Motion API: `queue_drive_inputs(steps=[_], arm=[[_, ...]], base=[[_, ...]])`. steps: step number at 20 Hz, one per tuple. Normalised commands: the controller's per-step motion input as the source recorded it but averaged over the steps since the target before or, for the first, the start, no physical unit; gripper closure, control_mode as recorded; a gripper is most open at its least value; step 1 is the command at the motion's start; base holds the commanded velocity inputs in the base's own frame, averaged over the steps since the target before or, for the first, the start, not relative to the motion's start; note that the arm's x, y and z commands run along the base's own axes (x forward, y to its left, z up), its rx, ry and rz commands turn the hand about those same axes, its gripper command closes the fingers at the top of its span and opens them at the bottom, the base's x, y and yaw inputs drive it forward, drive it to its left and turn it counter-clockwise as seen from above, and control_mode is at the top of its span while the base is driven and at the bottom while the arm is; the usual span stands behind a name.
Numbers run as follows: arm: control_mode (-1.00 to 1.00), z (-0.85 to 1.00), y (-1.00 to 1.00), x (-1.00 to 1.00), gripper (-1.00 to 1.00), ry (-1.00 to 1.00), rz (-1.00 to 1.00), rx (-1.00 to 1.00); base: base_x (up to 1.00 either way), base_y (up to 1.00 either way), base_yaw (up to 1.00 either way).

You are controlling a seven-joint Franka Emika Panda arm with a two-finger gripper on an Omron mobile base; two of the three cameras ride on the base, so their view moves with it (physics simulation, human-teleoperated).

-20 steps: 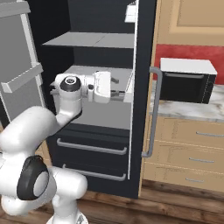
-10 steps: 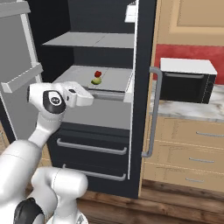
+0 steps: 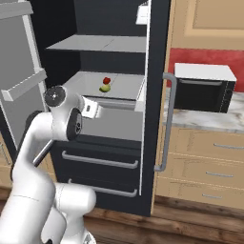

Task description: Take the lemon wedge from the fridge and place it on the plate with fish on the dining counter.

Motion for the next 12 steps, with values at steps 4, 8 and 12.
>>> queue_drive_inputs(steps=[4, 8, 12], arm=[[-1.0, -0.46, 0.05, -0.27, -1.0, 0.05, 0.39, 0.56], [-1.0, -0.32, 0.33, -0.07, -1.0, 0.0, 0.16, 0.46], [-1.0, -0.2, 0.46, -0.26, -1.0, 0.16, 0.1, 0.02]], base=[[0.0, 0.0, 0.0], [0.0, 0.0, 0.0], [0.0, 0.0, 0.0]])
